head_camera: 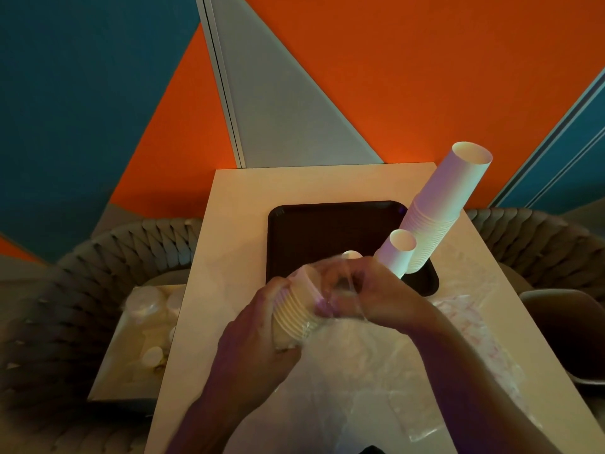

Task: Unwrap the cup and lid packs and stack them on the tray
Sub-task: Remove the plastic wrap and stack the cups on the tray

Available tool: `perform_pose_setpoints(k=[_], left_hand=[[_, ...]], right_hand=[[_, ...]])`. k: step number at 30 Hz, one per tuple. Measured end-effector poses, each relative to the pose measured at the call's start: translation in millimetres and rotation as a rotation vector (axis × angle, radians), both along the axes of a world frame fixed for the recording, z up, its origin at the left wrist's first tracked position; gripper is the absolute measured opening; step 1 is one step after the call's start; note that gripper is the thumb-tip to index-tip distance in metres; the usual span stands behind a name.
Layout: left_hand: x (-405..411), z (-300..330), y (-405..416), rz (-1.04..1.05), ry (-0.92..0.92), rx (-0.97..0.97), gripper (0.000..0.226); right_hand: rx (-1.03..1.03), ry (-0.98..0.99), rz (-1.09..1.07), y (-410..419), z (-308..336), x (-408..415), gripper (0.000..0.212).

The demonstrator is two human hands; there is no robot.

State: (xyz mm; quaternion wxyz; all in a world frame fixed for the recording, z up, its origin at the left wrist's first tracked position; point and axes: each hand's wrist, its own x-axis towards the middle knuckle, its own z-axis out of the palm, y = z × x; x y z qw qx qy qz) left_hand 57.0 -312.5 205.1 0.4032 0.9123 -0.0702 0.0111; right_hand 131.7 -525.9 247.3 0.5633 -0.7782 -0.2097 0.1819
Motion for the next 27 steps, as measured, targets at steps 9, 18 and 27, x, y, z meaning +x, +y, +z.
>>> perform_pose_setpoints(k=[9,18,27], left_hand=[[1.2,1.2,4.9,0.059,0.020,0.024,0.098],[0.6,6.4,11.7,0.077,0.063,0.025,0.096],[-3.0,6.3,-1.2,0.000,0.054,0.026,0.093]], right_hand=[[0.193,0.170,-0.166,-17.4,-7.9,0.1,0.070],[0.005,0.157,-0.105,-35.8,2.5,-3.8,0.057],[-0.478,-0.064,0.026,-20.6,6.5,-5.9,0.064]])
